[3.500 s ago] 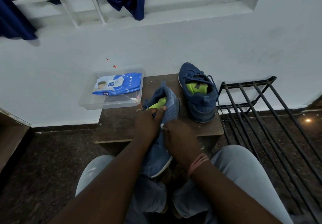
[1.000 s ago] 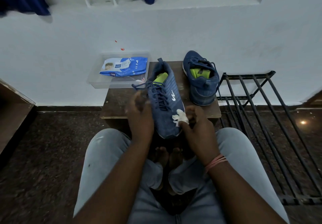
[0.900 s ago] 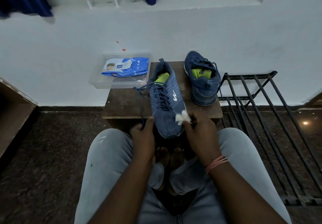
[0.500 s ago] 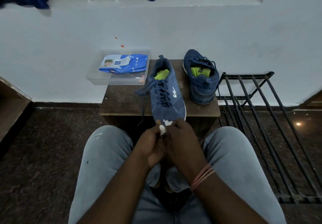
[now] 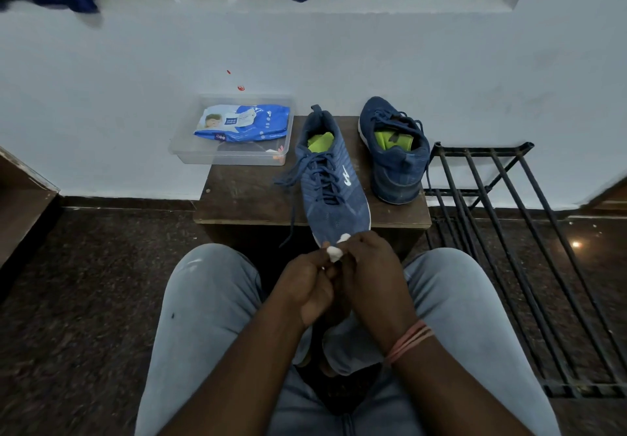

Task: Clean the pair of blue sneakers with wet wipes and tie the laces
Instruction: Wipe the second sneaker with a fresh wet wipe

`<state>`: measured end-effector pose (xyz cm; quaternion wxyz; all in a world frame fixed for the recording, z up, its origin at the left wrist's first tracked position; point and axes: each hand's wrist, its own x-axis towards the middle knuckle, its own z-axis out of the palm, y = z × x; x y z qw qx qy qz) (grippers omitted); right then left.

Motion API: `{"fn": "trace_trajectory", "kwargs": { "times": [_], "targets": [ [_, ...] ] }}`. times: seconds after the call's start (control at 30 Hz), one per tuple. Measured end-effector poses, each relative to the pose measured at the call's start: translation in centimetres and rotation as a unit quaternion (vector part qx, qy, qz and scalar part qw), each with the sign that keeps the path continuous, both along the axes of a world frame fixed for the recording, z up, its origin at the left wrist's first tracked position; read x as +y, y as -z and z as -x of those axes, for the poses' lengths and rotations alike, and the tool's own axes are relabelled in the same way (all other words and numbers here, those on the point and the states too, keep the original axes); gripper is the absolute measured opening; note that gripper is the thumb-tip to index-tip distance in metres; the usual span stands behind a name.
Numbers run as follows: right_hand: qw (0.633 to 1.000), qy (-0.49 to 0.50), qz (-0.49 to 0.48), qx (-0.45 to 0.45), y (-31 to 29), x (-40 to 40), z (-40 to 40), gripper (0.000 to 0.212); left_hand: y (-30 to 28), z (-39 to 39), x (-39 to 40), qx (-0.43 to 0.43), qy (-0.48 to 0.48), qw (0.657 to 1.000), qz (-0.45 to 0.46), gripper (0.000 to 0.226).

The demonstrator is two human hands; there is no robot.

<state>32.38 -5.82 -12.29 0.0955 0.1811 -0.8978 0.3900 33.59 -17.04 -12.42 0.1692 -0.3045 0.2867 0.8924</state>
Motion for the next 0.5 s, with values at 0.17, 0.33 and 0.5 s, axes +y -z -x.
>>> {"fn": "trace_trajectory", "kwargs": {
  "times": [0.17,0.33,0.5],
  "targets": [
    [1.000,-0.004,-0.001,-0.015,-0.2,-0.8,-0.6,0.038,0.3,0.4,-0.1,0.040,0.020,0.998,0.036,0.034],
    [0.998,0.051,0.019,-0.022,-0.3,-0.6,-0.1,0.030,0.5,1.8,0.0,0.036,0.052,0.989,0.134,0.057],
    [0.997,0.071,-0.008,-0.017,0.1,-0.6,0.5,0.006,1.0,2.1,0.4,0.023,0.039,0.985,0.167,0.042]
  ]
}}
